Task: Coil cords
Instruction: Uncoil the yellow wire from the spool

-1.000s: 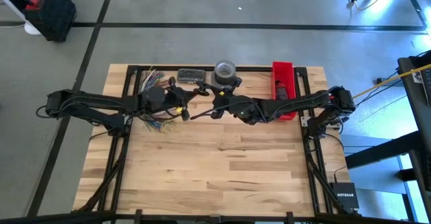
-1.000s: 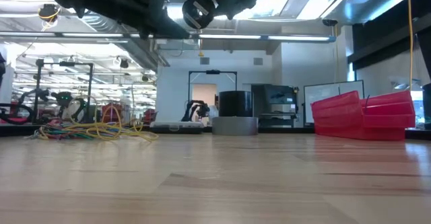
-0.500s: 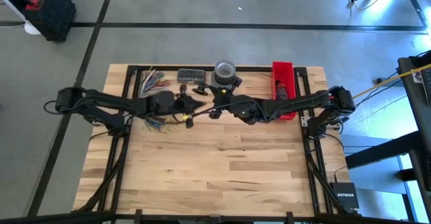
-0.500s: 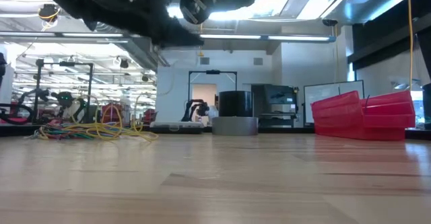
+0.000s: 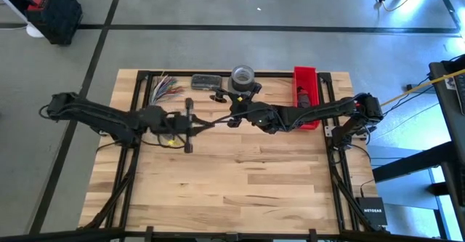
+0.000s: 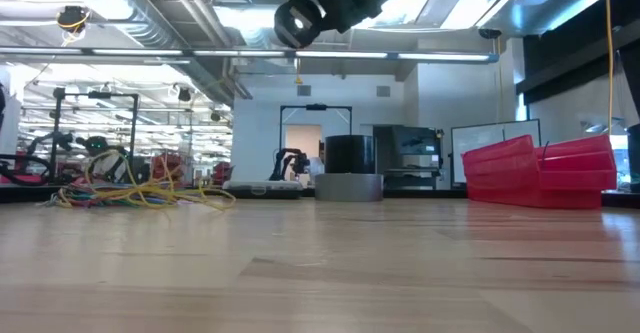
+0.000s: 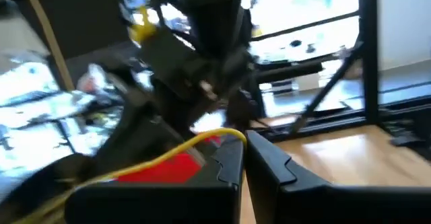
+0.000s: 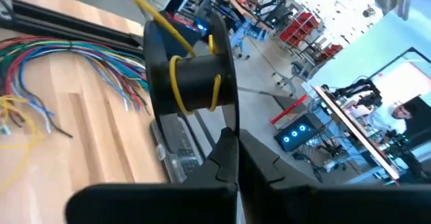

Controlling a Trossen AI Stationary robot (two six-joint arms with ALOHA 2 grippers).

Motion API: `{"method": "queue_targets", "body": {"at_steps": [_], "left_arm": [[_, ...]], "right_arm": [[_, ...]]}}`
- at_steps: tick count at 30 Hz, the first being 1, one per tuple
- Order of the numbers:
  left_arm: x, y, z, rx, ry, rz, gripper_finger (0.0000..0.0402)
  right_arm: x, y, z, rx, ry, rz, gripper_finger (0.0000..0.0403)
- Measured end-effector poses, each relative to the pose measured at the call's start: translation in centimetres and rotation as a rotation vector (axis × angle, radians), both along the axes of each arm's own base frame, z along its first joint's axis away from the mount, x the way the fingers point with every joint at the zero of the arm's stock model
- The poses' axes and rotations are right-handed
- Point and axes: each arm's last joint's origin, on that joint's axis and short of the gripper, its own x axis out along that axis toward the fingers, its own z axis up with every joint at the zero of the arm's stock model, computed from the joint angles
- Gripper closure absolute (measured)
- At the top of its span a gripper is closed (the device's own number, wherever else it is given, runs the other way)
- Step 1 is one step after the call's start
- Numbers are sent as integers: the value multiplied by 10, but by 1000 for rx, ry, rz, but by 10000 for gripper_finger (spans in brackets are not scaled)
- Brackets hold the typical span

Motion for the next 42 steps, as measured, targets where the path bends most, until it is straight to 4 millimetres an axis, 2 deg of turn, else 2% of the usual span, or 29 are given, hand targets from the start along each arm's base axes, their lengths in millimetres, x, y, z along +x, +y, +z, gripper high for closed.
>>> {"method": "queue_targets", "body": {"at_steps": [3, 6, 11, 20, 25, 28, 34, 37, 42], "left_arm": [[-15, -2, 8, 35, 7, 102, 397], [-34, 3, 12, 64, 62, 307, 397], [-53, 20, -1, 89, 180, 639, 397], [-45, 54, -35, 104, 325, 828, 396], [-39, 68, -52, 114, 416, 895, 396], [-34, 70, -56, 108, 427, 871, 396], [-17, 67, -64, 87, 419, 604, 396], [-6, 66, -67, 64, 379, 513, 396], [14, 64, -81, 35, 349, 349, 396]], "right_arm": [[0, -1, 0, -4, -4, -16, 402], [0, -1, 0, -9, 1, -18, 402], [1, 0, 4, 17, -66, -19, 402], [3, 11, 12, 8, -136, 55, 402], [2, 26, 5, -153, 87, 157, 402], [2, 35, -1, -218, 185, 185, 402], [1, 48, -1, -301, 239, 230, 402], [3, 52, -1, -305, 217, 284, 402], [6, 51, 2, -294, 150, 273, 402]]}}
